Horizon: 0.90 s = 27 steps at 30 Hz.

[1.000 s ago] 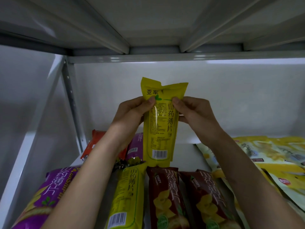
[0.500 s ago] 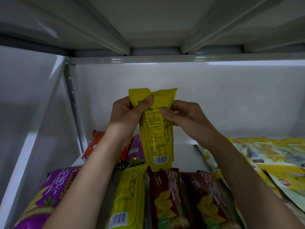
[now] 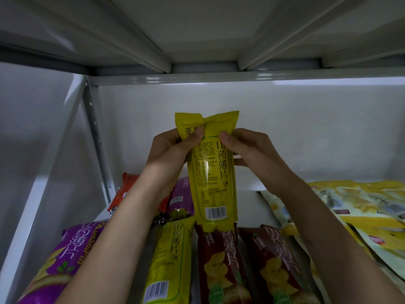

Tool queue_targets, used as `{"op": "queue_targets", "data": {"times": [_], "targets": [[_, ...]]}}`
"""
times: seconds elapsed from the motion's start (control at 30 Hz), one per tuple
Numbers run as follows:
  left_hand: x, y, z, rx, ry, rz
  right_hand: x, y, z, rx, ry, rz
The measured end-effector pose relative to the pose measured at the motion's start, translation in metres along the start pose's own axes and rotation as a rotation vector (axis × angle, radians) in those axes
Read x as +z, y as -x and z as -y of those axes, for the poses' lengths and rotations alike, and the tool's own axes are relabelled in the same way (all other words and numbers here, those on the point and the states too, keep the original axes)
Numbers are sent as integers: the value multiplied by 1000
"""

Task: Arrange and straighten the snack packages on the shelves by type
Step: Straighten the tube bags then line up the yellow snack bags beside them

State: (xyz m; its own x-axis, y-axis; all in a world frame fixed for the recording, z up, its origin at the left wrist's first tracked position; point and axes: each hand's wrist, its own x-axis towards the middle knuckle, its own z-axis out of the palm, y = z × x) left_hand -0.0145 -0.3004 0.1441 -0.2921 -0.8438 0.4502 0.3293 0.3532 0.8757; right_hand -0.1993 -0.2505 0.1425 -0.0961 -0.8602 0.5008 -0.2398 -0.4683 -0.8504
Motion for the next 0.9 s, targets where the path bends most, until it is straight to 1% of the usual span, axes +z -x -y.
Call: {"op": "queue_targets", "data": {"times": [0.07,0.13,0.2,0.27,0.33,0.4,0.5,0.57,0.6,0.67,0.77,0.83,0.9], "targets": [[-1,-1,1,15,-39,8,-1,0,0,-22,-30,-11],[-1,-1,2,7,-38,46,0,-2,-2,-68,-14,-91],[2,1,1,-35,-31,115,1,-3,-5,-111,18,-158],[2,3,2,-103,-95,207,0,-4,-5,-129,20,-213],[-1,4,5,-161,-173,280,-2,-5,-3,-121,-33,-248],[-2,5,5,-173,-200,271,-4,-5,-1,-64,-53,-222],[-3,4,4,-115,-215,178,-8,-3,2,53,-58,-69],[-2,4,4,-91,-216,146,-9,-1,2,87,-10,28],[-2,3,4,-93,-214,149,-9,-1,3,71,18,35],[-3,2,5,-130,-211,193,-9,-1,2,21,52,-26],[-9,2,7,-225,-282,369,-8,-3,-4,-13,77,-133],[-12,3,10,-277,-350,472,-9,-4,-5,5,78,-155],[-12,4,9,-275,-395,451,-9,-2,-3,35,84,-111]]}}
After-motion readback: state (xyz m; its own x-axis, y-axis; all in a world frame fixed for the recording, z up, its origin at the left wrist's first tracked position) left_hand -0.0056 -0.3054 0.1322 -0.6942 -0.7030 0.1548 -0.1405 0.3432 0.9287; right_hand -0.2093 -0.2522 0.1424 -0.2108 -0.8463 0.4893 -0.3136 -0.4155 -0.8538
